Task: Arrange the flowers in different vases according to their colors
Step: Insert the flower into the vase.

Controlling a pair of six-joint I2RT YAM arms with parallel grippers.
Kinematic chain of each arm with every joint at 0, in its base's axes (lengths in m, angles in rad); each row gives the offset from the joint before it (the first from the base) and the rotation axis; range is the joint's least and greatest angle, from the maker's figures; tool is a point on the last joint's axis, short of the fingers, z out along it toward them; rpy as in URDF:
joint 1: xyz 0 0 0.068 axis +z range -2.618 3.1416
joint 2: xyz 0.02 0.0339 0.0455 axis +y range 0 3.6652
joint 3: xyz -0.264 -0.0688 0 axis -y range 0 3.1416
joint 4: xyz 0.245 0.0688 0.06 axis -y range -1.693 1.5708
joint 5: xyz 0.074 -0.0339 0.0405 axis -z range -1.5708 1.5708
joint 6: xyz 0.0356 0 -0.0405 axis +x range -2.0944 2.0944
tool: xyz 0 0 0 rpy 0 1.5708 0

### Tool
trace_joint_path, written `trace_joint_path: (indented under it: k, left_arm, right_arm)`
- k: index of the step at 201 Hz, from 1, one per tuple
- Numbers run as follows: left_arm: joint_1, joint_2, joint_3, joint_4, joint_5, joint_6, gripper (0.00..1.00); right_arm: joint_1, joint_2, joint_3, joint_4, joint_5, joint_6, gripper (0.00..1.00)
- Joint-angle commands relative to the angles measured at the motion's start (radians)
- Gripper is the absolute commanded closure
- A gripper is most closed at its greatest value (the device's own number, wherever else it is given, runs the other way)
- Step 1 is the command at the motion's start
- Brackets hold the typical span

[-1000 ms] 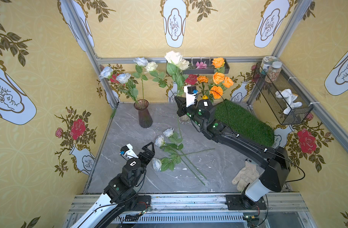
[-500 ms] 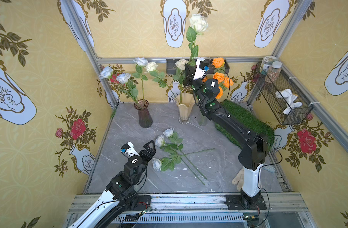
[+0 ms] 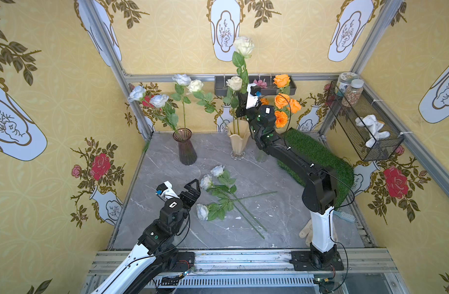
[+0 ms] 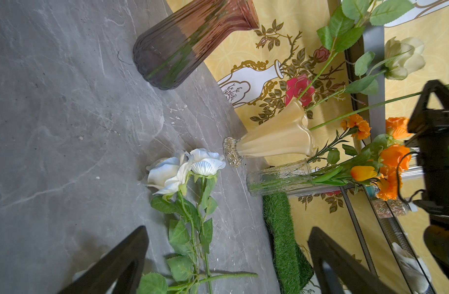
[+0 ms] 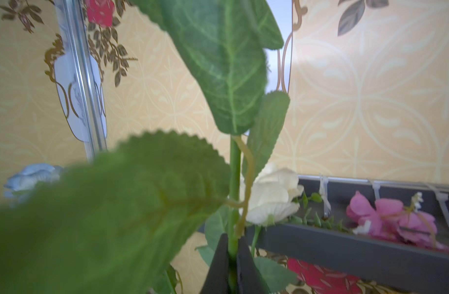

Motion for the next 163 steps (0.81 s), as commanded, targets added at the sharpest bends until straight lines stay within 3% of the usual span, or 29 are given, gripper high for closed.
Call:
trace_joint_path:
  k: [1, 27, 34, 48, 69, 96, 163]
  left_arm:
    - [0.004, 0.002, -0.001, 0.029, 0.016, 0.006, 0.00]
    - [0.005, 0.003, -0.002, 0.029, 0.018, 0.005, 0.00]
    - [0.006, 0.001, -0.003, 0.030, 0.018, 0.004, 0.00]
    - [0.007, -0.005, -0.006, 0.029, 0.018, 0.004, 0.00]
    - [0.008, -0.004, -0.005, 0.031, 0.019, 0.004, 0.00]
    - [0.009, -0.005, -0.006, 0.030, 0.022, 0.004, 0.00]
    - [0.010, -0.040, -0.019, 0.023, 0.023, -0.009, 0.00]
  right_arm:
    - [0.013, -0.002, -0.046, 0.039, 0.046, -0.020, 1.00]
    - [0.020, -0.010, -0.087, 0.029, 0.106, 0.018, 0.99]
    - [0.020, -0.015, -0.093, 0.018, 0.123, 0.037, 0.88]
    - [0.022, -0.023, -0.095, -0.006, 0.138, 0.060, 0.57]
    - [0.034, -0.048, -0.094, -0.027, 0.152, 0.050, 0.40]
    - [0.043, -0.085, -0.075, -0.090, 0.156, 0.050, 0.35]
    - [0.087, -0.268, -0.089, -0.411, 0.113, 0.110, 0.35]
